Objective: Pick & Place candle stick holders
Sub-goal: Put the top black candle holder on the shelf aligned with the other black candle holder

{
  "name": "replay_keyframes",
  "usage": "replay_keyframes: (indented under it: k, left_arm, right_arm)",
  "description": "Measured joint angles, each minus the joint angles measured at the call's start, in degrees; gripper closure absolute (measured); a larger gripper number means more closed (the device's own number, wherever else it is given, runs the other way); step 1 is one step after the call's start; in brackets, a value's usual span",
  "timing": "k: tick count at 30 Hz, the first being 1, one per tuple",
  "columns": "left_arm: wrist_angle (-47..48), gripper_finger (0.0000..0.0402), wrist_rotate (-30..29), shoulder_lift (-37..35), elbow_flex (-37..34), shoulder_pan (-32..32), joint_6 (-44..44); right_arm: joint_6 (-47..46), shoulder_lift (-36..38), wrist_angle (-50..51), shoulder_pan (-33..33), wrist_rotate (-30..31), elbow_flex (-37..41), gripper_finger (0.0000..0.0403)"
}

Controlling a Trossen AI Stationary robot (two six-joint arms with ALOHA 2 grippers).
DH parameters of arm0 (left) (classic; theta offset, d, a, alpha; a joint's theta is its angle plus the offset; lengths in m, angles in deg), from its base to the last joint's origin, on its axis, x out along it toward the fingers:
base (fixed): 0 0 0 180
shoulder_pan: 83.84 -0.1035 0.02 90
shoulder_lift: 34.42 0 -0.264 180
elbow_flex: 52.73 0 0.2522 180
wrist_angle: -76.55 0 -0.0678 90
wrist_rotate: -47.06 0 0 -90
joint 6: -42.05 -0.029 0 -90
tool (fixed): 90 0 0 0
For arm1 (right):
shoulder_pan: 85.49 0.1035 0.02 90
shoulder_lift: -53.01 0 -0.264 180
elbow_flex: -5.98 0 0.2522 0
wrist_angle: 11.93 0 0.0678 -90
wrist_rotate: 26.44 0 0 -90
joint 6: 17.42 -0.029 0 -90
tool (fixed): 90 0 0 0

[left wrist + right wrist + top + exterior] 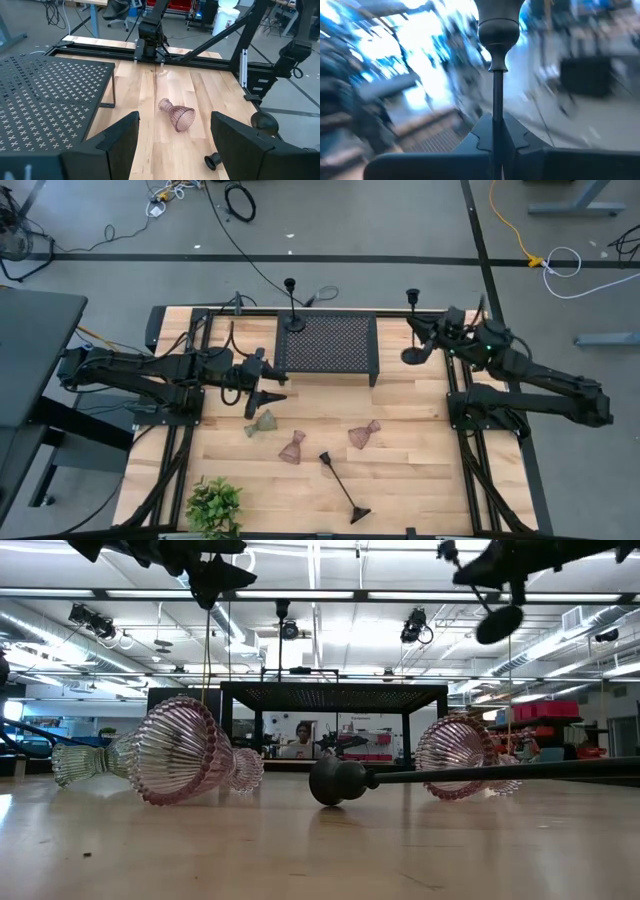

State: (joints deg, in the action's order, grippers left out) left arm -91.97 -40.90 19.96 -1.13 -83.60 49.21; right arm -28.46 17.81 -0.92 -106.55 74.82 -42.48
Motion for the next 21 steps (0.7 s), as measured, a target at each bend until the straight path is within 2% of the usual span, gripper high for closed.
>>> replay_keyframes:
  k: [4, 7, 12, 16, 19, 21]
  left_arm:
    - [0.0, 0.0154, -0.6, 0.0, 0.0, 0.0, -0.3]
    - [0.0, 0.0154, -1.1, 0.0, 0.0, 0.0, -0.3]
    - [0.0, 0.0154, -1.2, 0.0, 0.0, 0.0, -0.3]
    - [0.0, 0.0154, -1.2, 0.0, 0.0, 0.0, -0.8]
    - [0.0, 0.0154, -1.2, 0.0, 0.0, 0.0, -0.9]
    - [0.0, 0.0154, -1.2, 0.0, 0.0, 0.0, -1.0]
  right_arm:
    - [1.0, -3.2, -25.1, 0.1, -9.4, 8.6, 0.0401]
    - [1.0, -8.3, -39.6, 0.2, -10.9, 12.7, 0.0401]
    - [1.1, -20.4, -49.7, 0.1, -11.5, 12.6, 0.0401]
    - [2.2, -29.8, -57.9, -0.8, -17.8, 8.6, 0.0401]
    - [3.9, -35.9, -59.7, -2.2, -23.6, 4.6, 0.0401]
    - [4.2, -39.5, -60.7, -3.1, -25.2, 2.0, 0.0401]
